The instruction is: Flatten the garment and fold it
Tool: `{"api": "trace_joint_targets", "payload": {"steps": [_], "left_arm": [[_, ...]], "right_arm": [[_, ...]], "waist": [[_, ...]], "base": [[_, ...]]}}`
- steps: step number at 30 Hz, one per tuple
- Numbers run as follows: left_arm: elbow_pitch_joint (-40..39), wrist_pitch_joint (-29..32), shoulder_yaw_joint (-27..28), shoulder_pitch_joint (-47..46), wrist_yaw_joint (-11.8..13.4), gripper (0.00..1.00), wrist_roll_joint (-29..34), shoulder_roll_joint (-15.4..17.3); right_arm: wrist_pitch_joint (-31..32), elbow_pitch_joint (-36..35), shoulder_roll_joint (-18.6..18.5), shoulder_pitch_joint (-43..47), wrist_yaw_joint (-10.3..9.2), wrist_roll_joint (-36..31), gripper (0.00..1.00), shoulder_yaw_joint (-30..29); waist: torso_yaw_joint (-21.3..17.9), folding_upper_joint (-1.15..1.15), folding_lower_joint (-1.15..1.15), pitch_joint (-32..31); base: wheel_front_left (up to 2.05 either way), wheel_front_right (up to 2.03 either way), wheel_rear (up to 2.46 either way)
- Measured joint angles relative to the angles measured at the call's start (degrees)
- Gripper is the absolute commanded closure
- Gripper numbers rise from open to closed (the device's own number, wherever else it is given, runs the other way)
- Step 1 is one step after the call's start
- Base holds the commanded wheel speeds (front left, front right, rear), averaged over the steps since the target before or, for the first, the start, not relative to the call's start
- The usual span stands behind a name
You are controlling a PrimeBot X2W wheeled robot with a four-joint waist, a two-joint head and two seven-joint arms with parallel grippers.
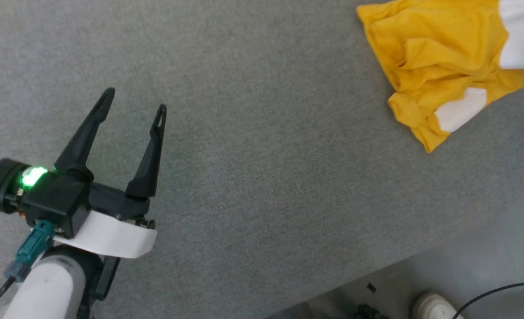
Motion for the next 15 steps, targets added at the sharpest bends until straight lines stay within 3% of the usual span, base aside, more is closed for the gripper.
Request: {"api": "trace_joint_targets", "payload": {"steps": [7, 8, 9, 10, 11, 15], "left_arm": [[-1.3, 1.5, -0.5, -2.2, -0.9, 0.0, 0.5, 1.0], [-1.4, 1.5, -0.5, -2.4, -0.9, 0.0, 0.5, 1.1], [-1.5, 1.7, -0.5, -2.4, -0.9, 0.0, 0.6, 1.3], [-1.5, 1.8, -0.5, -2.5, -0.9, 0.0, 0.7, 1.4], [-1.5, 1.9, -0.5, -2.5, -0.9, 0.0, 0.7, 1.4], [-1.2, 1.9, -0.5, -2.5, -0.9, 0.0, 0.7, 1.4]], "right_arm": [[-4.3, 5.6, 1.3, 0.0, 0.0, -5.0, 0.98, -7.4], [-4.7, 6.4, 1.8, -0.1, 0.0, -5.7, 0.91, -8.4], [-5.0, 7.1, 2.3, -0.3, 0.0, -6.5, 0.72, -9.3], [-5.3, 7.7, 2.8, -0.5, 0.0, -7.4, 0.13, -10.2], [-5.7, 8.1, 3.3, -0.9, 0.0, -8.2, 0.0, -11.2], [-6.7, 9.4, 4.9, -1.9, 0.0, -11.0, 0.0, -13.0]], "waist": [[1.1, 0.0, -0.01, 4.7], [1.2, 0.0, -0.01, 5.2], [1.4, 0.0, -0.01, 5.7], [1.6, 0.0, 0.0, 6.1], [1.8, 0.0, 0.0, 6.5], [2.3, 0.0, -0.01, 6.9]], "base": [[0.0, 0.0, 0.0], [0.0, 0.0, 0.0], [0.0, 0.0, 0.0], [0.0, 0.0, 0.0], [0.0, 0.0, 0.0], [0.0, 0.0, 0.0]]}}
